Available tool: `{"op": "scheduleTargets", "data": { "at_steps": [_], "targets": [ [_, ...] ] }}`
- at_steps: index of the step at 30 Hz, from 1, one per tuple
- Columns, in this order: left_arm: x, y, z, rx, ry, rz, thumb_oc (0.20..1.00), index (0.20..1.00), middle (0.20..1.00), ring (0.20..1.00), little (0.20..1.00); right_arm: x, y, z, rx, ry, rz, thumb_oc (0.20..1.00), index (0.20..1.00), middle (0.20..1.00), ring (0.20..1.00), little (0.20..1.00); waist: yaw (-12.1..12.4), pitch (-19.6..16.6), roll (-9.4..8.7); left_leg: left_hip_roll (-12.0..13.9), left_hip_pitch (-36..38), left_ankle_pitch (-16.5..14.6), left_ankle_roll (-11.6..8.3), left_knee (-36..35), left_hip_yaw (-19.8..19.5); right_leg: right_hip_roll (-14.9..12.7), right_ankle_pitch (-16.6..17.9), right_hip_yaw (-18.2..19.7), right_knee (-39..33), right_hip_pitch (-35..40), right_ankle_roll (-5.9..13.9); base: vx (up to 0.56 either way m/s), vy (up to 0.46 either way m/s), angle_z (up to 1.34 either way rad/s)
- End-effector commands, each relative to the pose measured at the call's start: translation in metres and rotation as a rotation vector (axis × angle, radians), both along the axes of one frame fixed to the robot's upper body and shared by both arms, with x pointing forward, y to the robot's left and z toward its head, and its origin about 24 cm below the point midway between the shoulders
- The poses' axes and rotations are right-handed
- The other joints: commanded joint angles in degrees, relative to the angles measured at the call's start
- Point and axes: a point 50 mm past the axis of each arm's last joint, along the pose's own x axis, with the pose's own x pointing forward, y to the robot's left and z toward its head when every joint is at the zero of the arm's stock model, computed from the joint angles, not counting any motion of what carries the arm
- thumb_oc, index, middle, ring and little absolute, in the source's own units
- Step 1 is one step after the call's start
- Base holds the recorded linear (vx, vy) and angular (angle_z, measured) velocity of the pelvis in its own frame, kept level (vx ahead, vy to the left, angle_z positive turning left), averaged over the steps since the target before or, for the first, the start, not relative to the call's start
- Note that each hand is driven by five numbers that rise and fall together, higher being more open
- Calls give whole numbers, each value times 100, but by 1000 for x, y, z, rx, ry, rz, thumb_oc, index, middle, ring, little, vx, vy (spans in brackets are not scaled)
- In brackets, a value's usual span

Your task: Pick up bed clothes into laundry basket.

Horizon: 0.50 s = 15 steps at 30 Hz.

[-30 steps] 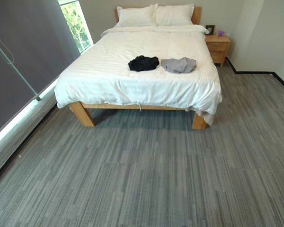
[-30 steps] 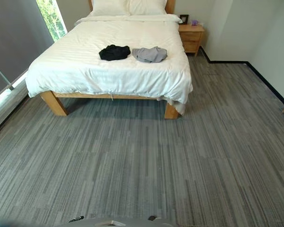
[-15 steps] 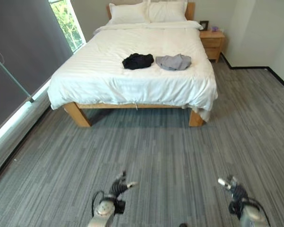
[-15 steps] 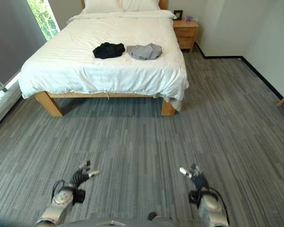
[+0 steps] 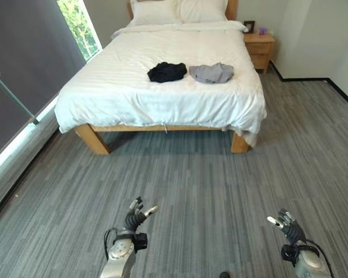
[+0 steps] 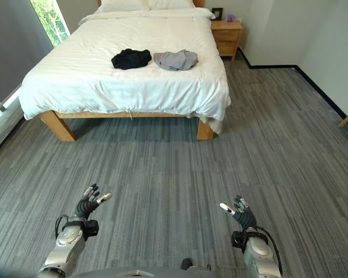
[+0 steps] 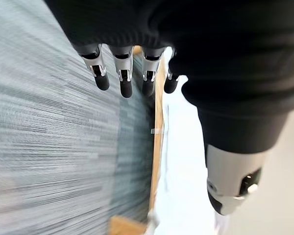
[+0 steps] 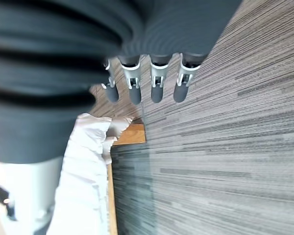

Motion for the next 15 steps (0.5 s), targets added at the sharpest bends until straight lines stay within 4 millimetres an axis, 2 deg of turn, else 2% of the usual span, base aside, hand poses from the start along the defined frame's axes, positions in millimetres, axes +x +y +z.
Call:
{"op": "scheduleTargets", "data": {
  "at_steps": [1, 3, 6, 8, 9, 10, 12, 13, 15],
  "targets": [
    [22, 17, 24, 30, -129, 31, 1000, 1000, 1000, 1000, 1000, 27, 1, 20, -10, -144, -11, 1000, 1000, 1000, 1000, 1000, -3, -50, -367, -89, -327, 236, -50, -15, 129, -671, -207, -147, 118, 175, 681, 29, 49, 1],
    [27, 20, 30, 60, -150, 19, 1000, 1000, 1000, 1000, 1000, 38, 2, 27, -33, -171, 10, 1000, 1000, 1000, 1000, 1000, 26, -12, -360, -121, -369, 206, -14, 1, 162, -737, -187, -132, 164, 113, 738, 30, 72, -2],
    [31, 21, 36, 92, -167, -4, 1000, 1000, 1000, 1000, 1000, 45, 4, 33, -37, -202, 22, 1000, 1000, 1000, 1000, 1000, 45, 12, -351, -154, -410, 184, 27, 16, 171, -796, -216, -98, 336, 6, 766, 15, 64, -8],
    [37, 21, 43, 120, -189, -28, 1000, 1000, 1000, 1000, 1000, 52, 6, 39, -36, -235, 29, 1000, 1000, 1000, 1000, 1000, 63, 83, -320, -203, -440, 132, 111, 51, 165, -906, -317, -43, 795, -205, 804, 12, 143, -10],
    [45, 20, 49, 157, -203, -63, 1000, 1000, 1000, 1000, 1000, 58, 10, 42, -30, -256, 34, 1000, 1000, 1000, 1000, 1000, 42, 219, -284, -272, -443, 53, 215, 147, 95, -1007, -303, 52, 1515, -512, 850, 34, 191, -8],
    [47, 19, 51, 168, -207, -77, 1000, 1000, 1000, 1000, 1000, 58, 11, 44, -31, -264, 40, 1000, 1000, 1000, 1000, 1000, 26, 282, -286, -314, -419, 24, 272, 182, 54, -1083, -113, 105, 2003, -712, 871, 47, 199, -10],
    [51, 17, 54, 180, -215, -96, 1000, 1000, 1000, 1000, 1000, 58, 14, 46, -34, -271, 55, 1000, 1000, 1000, 1000, 1000, -35, 435, -297, -445, -322, -34, 415, 193, 5, -1280, 661, 273, 2957, -1246, 946, 61, 194, 10],
    [50, 19, 57, 195, -219, -103, 1000, 1000, 1000, 1000, 1000, 61, 18, 49, -8, -298, 50, 1000, 1000, 1000, 1000, 1000, -47, 629, -169, -381, -263, -115, 516, 286, 58, -1380, 853, 140, 3833, -1682, 879, 53, 178, 24],
    [50, 21, 58, 204, -214, -110, 1000, 1000, 1000, 1000, 1000, 62, 19, 51, 10, -312, 45, 1000, 1000, 1000, 1000, 1000, -51, 681, -154, -349, -271, -180, 525, 386, 76, -1393, 737, 95, 4031, -1931, 867, 129, 53, 9]
  ]
}}
